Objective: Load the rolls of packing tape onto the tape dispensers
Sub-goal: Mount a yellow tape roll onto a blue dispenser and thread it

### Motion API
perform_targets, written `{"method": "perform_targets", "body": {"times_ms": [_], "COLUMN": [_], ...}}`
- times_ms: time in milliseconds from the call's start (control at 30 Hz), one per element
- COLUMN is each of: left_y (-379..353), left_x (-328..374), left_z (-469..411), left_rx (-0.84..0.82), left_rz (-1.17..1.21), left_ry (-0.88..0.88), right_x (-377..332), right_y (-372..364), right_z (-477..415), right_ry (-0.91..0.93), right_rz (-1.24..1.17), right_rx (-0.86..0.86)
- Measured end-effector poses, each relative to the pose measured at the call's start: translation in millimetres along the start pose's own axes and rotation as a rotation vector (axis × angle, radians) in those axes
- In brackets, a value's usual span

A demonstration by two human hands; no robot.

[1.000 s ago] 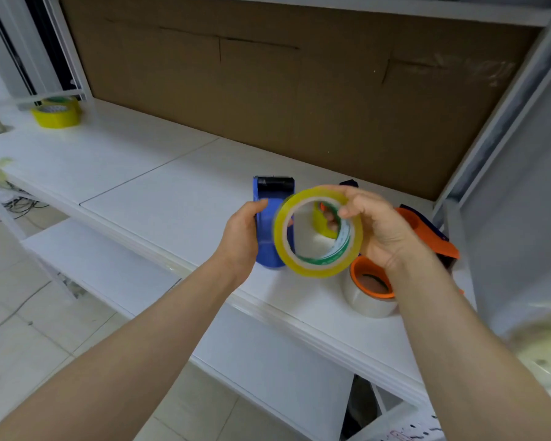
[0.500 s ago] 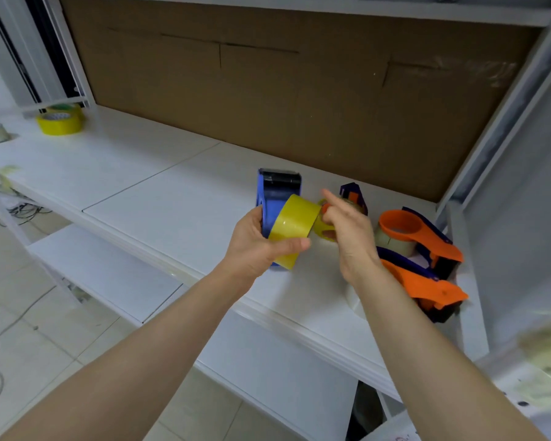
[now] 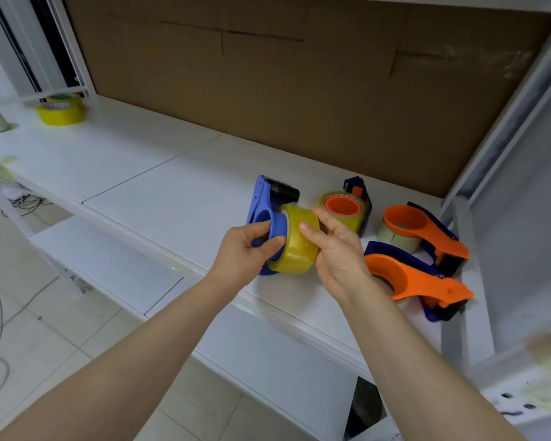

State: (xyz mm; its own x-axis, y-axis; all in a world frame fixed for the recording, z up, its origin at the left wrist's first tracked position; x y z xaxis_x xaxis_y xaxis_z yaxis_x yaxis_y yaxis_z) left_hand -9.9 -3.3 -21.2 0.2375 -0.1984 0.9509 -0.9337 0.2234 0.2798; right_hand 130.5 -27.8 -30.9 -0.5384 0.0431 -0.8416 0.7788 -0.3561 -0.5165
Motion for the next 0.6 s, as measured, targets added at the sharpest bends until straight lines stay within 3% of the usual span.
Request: {"method": "perform_targets", "body": {"times_ms": [233, 433, 500, 600], "left_y": [2.6, 5.0, 7.9, 13.3], "left_x": [-2.8, -5.7, -7.9, -12.3], "left_z": [10.8, 21.4, 23.2, 23.8], "left_rx": [0.066, 0.04, 0.069, 0.101], "left_rz": [0.175, 0.227, 0.272, 0.295], "left_ry": [0.062, 0.059, 0.07, 0.083], "right_x": [15.2, 30.8, 28.7, 14.0], "right_y": [-5.6, -10.4, -11.4, -5.9], "right_z": [14.5, 26.3, 27.3, 20.6], "right_ry": [-0.028, -0.018, -0.035, 0.013], "right_rz": [-0.202, -0.249, -0.18, 0.135], "right_rx": [0.039, -0.031, -0.04, 0.037]}}
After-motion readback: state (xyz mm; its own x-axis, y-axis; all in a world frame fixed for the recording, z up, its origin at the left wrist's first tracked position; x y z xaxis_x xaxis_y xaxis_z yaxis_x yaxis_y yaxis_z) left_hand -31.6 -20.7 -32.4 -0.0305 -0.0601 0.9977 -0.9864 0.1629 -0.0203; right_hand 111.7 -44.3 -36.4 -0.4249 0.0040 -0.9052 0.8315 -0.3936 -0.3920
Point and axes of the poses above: each hand's wrist, its own z-axis away from the middle knuckle, its own y-axis out of the back of the hand, x = y × z, the point moved 7 cm from there along -z, towards the middle knuckle, and after that the axes turned 8 degrees about -z, right-handed, at the moved point
